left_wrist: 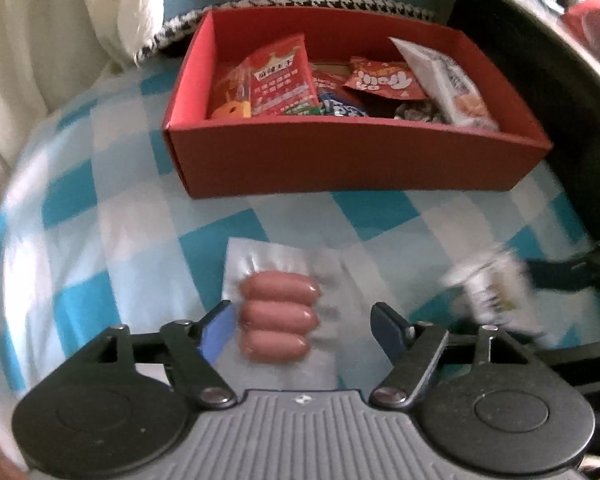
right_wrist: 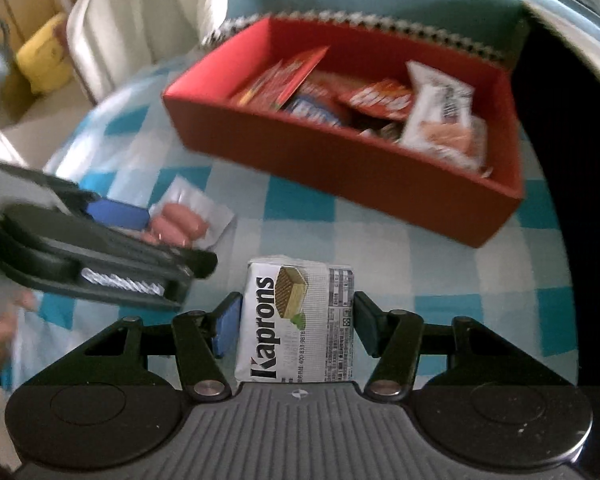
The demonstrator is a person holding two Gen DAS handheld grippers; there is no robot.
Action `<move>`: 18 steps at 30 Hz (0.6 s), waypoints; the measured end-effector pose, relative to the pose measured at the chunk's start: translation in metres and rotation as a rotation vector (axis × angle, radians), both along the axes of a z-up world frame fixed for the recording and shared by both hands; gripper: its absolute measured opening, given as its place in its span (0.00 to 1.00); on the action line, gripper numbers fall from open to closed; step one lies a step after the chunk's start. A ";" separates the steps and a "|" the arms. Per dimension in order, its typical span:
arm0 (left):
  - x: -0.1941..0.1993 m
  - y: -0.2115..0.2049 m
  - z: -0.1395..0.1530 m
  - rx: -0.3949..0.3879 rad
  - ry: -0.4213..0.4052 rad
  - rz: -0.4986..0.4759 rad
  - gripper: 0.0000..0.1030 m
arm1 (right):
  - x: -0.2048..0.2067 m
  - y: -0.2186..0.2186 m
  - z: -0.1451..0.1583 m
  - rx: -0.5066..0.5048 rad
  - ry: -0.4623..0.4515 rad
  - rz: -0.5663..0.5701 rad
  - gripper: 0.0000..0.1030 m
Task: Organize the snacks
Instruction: 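Lift the sausage pack and Kaprons wafer and carry them over the red box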
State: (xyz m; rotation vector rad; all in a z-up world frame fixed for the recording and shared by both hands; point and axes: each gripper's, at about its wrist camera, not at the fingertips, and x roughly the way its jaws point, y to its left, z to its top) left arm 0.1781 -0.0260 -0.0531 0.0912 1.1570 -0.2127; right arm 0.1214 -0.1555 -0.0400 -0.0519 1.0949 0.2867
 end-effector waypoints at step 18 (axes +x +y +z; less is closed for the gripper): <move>0.003 0.023 0.006 -0.042 -0.038 0.103 0.59 | 0.011 -0.011 0.014 0.087 -0.053 -0.025 0.64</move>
